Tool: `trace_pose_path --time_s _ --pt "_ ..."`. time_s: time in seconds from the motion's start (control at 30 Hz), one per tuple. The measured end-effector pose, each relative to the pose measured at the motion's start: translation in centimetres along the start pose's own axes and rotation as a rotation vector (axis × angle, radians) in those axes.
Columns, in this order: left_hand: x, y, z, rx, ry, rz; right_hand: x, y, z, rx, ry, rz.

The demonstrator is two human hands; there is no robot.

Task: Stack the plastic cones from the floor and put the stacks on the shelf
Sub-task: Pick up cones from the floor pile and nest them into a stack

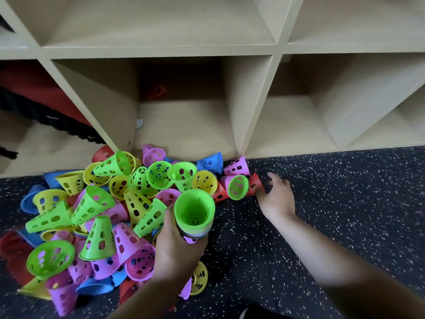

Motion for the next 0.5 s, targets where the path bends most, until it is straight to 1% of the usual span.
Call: trace_pose_path --time_s 0.1,0.17,0.23,0.3,0.37,0.43,0.5 --pt "0.3 -0.5 0.0 -0.007 -0.005 0.000 1.2 1.6 -0.5 0.008 0.060 0.047" --pt "0.5 -0.7 0.1 -0.016 -0.004 0.004 0.5 1.2 -0.4 0.080 0.035 0.001" --pt "0.7 -0.9 0.2 -0.012 0.001 0.000 -0.8 -0.3 -0.3 0.129 -0.011 -0.103" --pt "0.9 -0.9 0.2 -0.010 0.006 0.000 -2.5 -2.7 0.3 0.141 -0.127 -0.270" --pt "0.9 -0.6 -0.1 -0.015 0.005 -0.005 -4.7 -5.5 1.9 0.232 -0.279 -0.405" --pt "0.8 -0.2 -0.6 -0.037 0.018 -0.008 -7.1 -8.0 4.0 0.368 -0.403 -0.431" --pt "0.7 0.3 -1.1 -0.042 0.041 -0.015 -9.5 -9.8 6.8 0.444 -0.530 -0.403"
Point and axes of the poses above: each hand's wrist, its own x-axis towards the middle knuckle, its own y-axis out of the palm, z = x × y, the point moved 6 cm from there along x, towards the middle knuckle, and after that the axes turned 6 degrees about -x, right-handed, at the moved point
